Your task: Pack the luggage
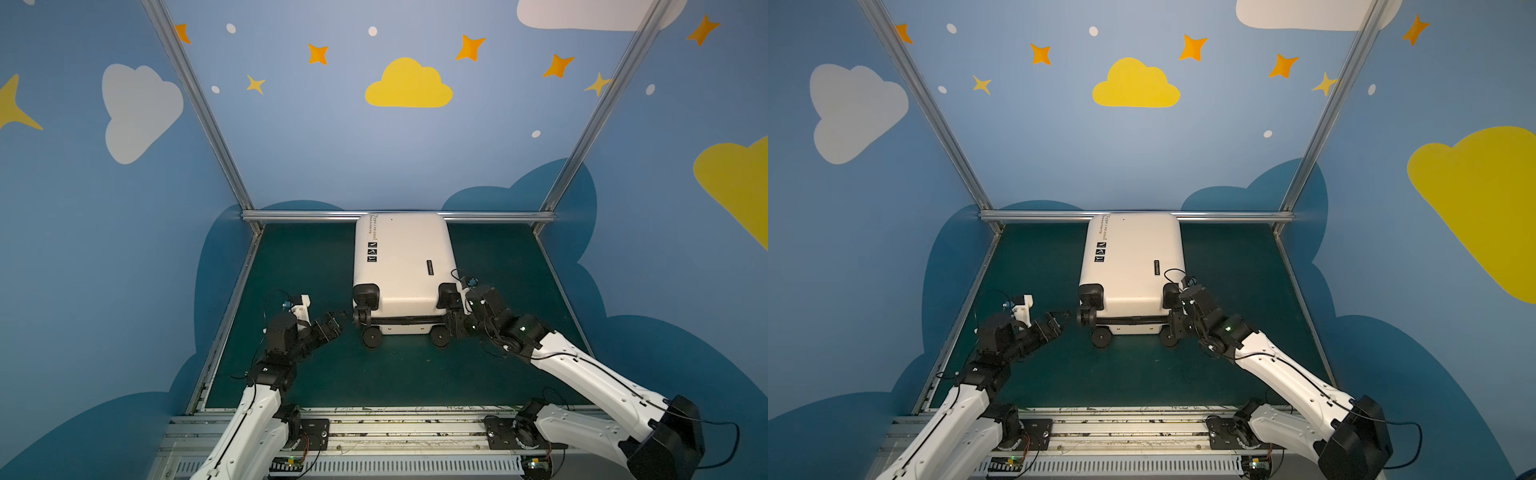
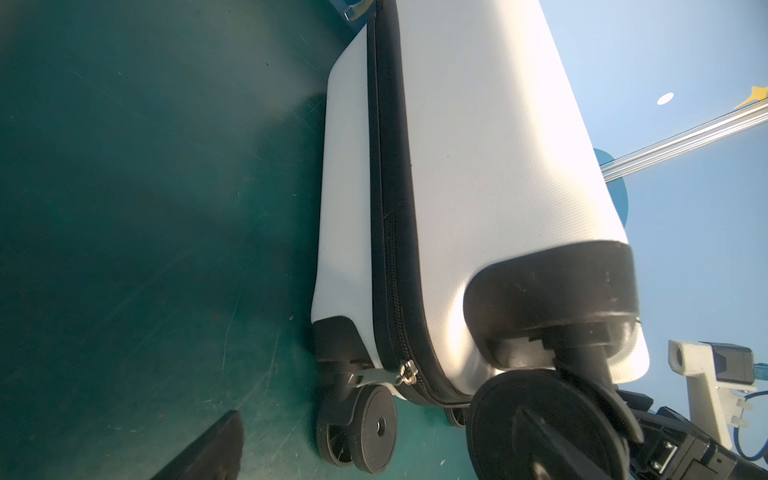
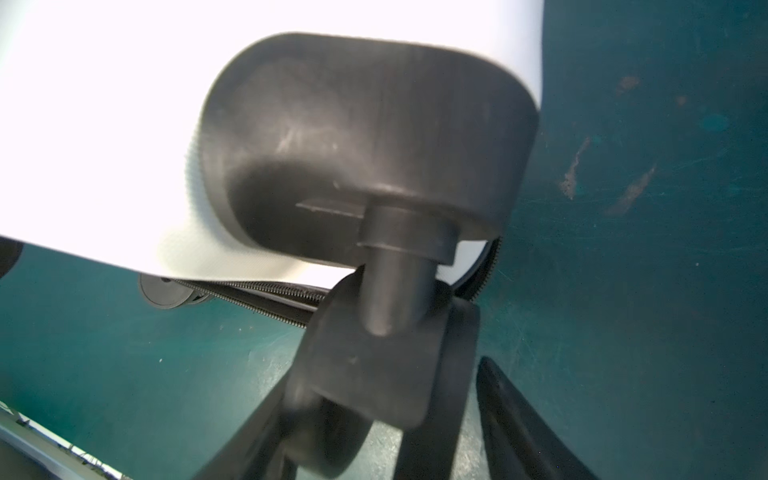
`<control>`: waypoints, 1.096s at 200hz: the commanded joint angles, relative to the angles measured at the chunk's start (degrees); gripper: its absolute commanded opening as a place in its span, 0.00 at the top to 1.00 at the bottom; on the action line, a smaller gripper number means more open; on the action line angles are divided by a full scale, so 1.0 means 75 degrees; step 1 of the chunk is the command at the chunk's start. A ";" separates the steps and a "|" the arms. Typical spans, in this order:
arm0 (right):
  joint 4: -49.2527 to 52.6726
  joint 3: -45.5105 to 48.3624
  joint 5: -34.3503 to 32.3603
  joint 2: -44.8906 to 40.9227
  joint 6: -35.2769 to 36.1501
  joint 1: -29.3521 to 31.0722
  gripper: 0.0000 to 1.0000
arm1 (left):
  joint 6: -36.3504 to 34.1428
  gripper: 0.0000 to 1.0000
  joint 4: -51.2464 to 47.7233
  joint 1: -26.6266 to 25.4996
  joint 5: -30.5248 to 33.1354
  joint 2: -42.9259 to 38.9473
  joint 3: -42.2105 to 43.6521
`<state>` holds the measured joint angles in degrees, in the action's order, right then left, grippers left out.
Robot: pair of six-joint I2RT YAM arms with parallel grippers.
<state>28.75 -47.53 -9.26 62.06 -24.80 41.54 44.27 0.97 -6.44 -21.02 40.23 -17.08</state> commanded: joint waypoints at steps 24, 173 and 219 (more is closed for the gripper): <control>0.0112 -0.0225 -0.0137 -0.0076 0.0004 0.0075 0.56 | -0.0005 0.01 0.0223 -0.0022 -0.0070 0.0010 0.0004; 0.0450 -0.0918 0.0382 -0.0810 0.0223 0.0503 1.00 | -0.0383 0.01 0.0515 -0.0182 0.0257 0.0809 0.0323; 0.0375 -0.0655 0.0391 -0.0909 -0.0011 0.0598 1.00 | -0.0535 0.01 0.1333 -0.0547 0.0535 0.1257 0.0771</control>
<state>33.71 -52.56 -10.09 58.35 -28.75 44.36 42.17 6.00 -9.19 -18.68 48.51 -12.88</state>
